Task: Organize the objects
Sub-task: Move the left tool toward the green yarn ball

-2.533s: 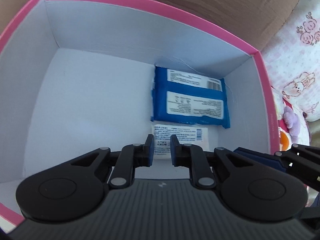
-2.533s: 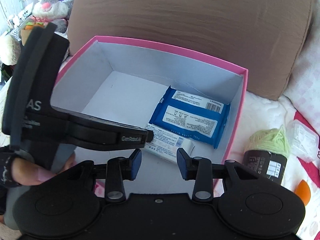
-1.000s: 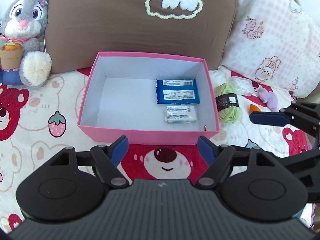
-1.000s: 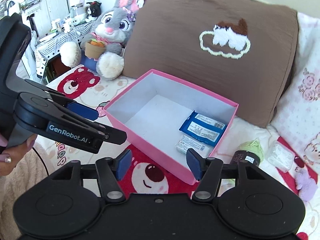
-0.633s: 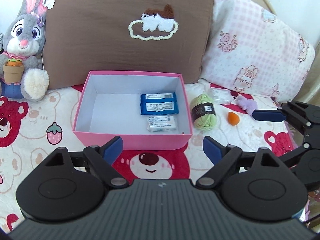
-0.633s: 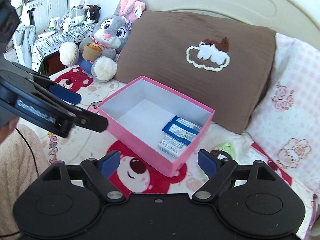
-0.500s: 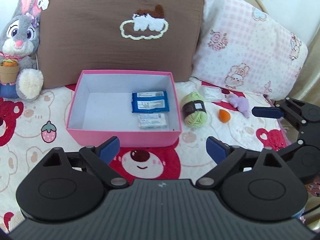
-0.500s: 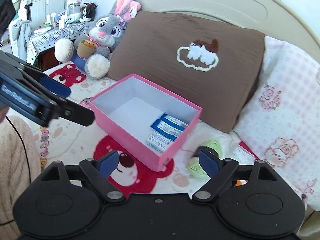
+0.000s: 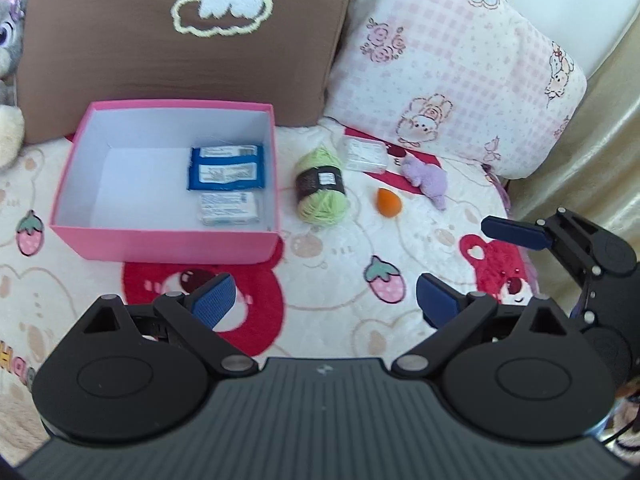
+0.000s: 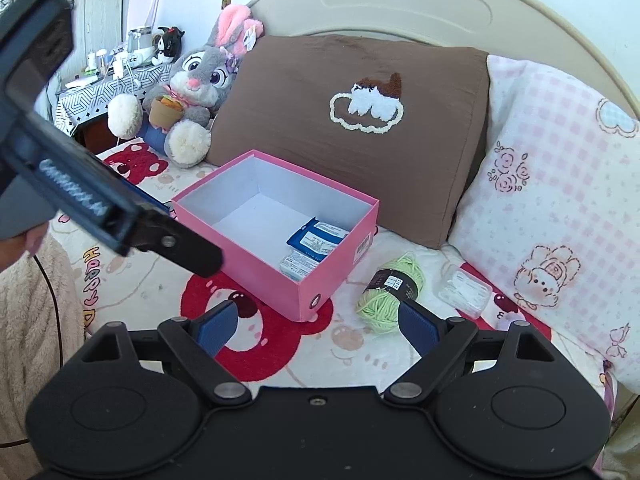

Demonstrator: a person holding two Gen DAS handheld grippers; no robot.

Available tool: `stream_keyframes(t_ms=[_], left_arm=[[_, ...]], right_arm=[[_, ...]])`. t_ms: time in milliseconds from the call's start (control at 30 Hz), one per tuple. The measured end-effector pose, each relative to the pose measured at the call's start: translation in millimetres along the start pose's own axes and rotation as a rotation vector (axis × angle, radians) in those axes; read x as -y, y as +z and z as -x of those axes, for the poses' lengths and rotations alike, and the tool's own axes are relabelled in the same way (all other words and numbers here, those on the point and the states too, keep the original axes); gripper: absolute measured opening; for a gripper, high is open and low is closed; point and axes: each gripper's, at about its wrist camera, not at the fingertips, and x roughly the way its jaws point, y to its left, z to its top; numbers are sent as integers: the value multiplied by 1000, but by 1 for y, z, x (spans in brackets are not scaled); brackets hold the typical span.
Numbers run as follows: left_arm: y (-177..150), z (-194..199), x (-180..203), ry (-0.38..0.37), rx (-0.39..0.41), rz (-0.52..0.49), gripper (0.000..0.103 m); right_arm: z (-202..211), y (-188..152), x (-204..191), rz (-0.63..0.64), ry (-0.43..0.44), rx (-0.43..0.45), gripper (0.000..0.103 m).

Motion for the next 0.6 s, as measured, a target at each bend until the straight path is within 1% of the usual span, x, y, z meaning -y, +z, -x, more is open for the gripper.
stream_keyframes(t_ms=[133, 233, 300, 367, 500, 600], left_arm=[[5, -15, 21, -25, -12, -27, 98], [12, -29, 36, -33, -15, -53, 98], [18, -40, 45, -35, -18, -73, 96], [24, -50, 53, -26, -16, -95, 95], [35, -73, 65, -32, -25, -132, 95], [44, -92, 73, -25, -35, -168, 95]], right_arm=[[4, -7, 7, 10, -28, 17, 90], [-1, -16, 20, -32, -55, 23, 90], [-9, -21, 31, -76, -38, -15, 90], [-15, -27, 40, -128, -23, -35, 90], [-28, -37, 55, -180, -39, -70, 90], [-43, -43, 64, -207, -36, -128, 90]])
